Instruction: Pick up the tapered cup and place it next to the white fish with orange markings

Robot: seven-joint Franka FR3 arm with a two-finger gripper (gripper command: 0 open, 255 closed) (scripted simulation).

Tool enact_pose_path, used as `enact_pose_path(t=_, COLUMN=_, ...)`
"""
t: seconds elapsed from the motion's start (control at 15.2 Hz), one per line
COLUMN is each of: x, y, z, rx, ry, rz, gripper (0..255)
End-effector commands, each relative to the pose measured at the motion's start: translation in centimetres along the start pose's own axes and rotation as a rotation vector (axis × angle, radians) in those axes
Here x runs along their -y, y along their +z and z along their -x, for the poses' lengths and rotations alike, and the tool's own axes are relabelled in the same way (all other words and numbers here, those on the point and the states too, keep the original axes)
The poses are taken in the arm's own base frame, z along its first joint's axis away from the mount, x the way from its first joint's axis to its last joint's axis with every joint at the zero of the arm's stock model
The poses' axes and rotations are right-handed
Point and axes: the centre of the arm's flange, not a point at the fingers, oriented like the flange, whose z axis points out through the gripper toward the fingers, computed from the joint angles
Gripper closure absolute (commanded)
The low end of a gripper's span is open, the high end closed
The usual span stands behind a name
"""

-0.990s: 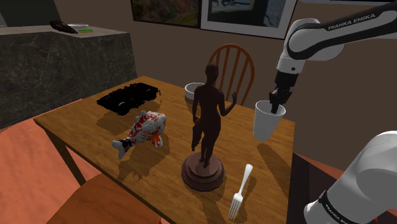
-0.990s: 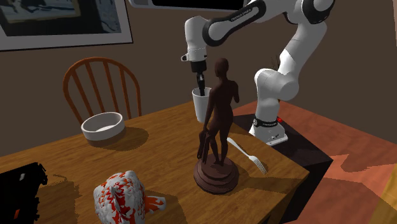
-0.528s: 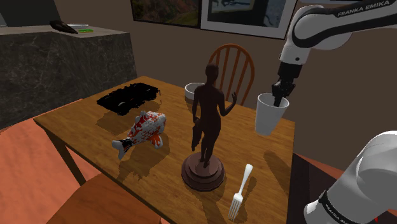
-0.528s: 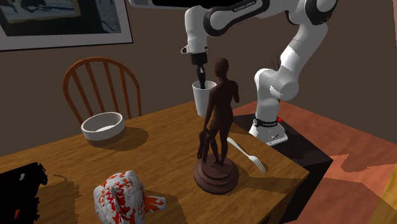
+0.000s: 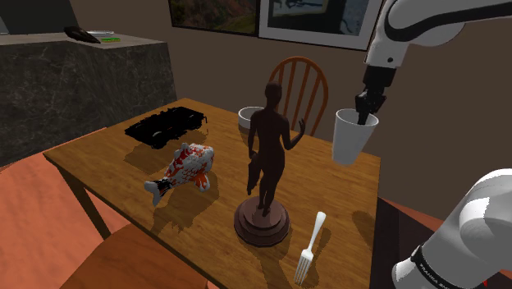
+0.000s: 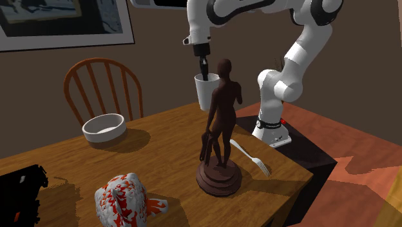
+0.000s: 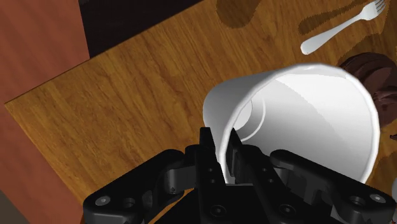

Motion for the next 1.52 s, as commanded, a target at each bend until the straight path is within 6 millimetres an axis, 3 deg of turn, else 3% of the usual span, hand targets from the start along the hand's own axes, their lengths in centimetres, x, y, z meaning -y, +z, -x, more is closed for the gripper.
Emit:
enact_pose_path(t=0.0, x=0.0, y=-1.1, z=0.0, rx=0.0, ry=0.0, rz=0.0, gripper=255)
enact_pose_path(t=1.39, x=1.6, y=-11.7, z=1.3, rx=0.0, ry=0.0, rz=0.0, gripper=255)
enact_pose_path(t=1.45, x=2.8, y=-11.6, z=0.7, rx=0.0, ry=0.0, rz=0.0, gripper=255)
